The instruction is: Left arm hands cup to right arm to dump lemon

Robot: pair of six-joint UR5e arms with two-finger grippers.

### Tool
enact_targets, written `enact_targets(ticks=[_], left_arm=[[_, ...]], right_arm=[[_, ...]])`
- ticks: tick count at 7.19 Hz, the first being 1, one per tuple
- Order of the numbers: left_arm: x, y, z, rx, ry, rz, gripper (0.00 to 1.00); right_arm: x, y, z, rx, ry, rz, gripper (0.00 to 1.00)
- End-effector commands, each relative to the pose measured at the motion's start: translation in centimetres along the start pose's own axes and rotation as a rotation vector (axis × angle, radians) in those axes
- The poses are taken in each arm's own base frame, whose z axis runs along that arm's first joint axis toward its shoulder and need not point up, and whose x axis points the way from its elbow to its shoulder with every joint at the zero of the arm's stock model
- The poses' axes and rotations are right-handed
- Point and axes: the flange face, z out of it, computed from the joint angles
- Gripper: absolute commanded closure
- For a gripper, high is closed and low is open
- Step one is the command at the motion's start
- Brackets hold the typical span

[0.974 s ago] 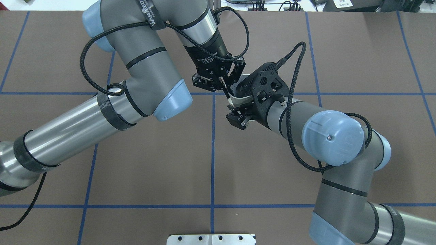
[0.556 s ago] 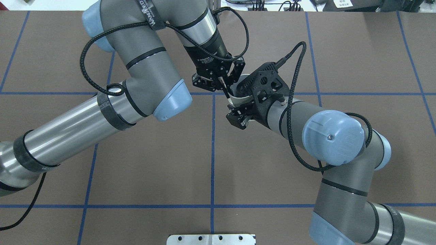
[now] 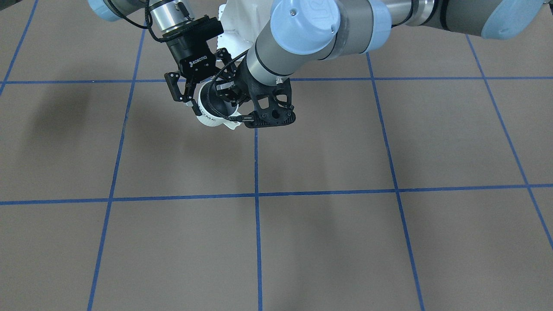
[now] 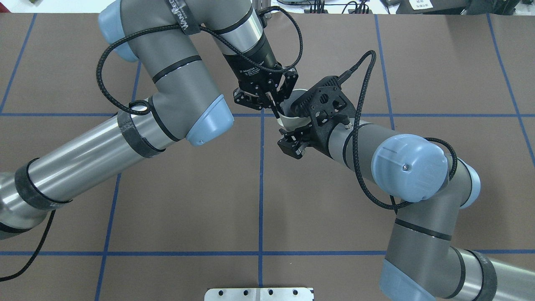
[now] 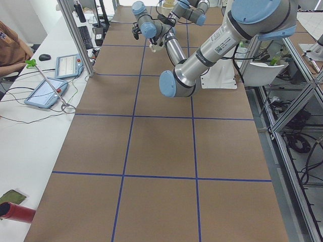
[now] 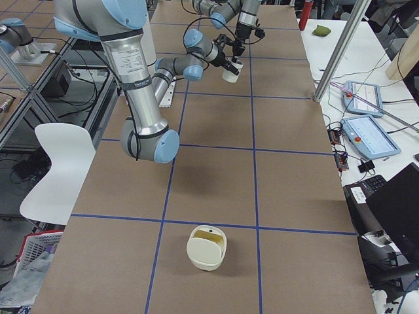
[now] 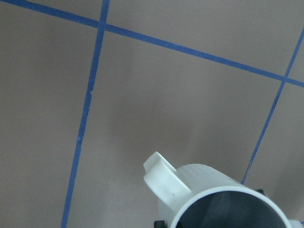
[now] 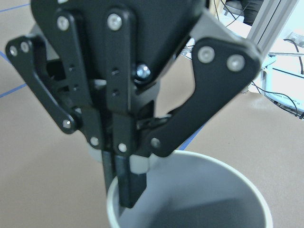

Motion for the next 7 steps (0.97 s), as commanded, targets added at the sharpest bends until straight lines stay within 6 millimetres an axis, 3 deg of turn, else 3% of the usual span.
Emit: enact_targets(ticks=[1, 4, 7], left_arm=[[-0.4, -0.9, 0.1, 0.004, -0.009, 0.002, 1.0], [-0.7, -2.0, -0.3, 0.016, -0.011, -0.006, 1.0], [-1.4, -4.5, -1.6, 0.046, -0.002, -0.011, 1.0]], right_arm=[[0.0, 0.0, 0.0, 0.0, -0.005, 0.001, 0.0], [0.0, -0.1, -0.1, 0.002, -0.006, 0.001, 0.0], [0.0, 0.0, 0.0, -0.001, -0.005, 0.0, 0.0]])
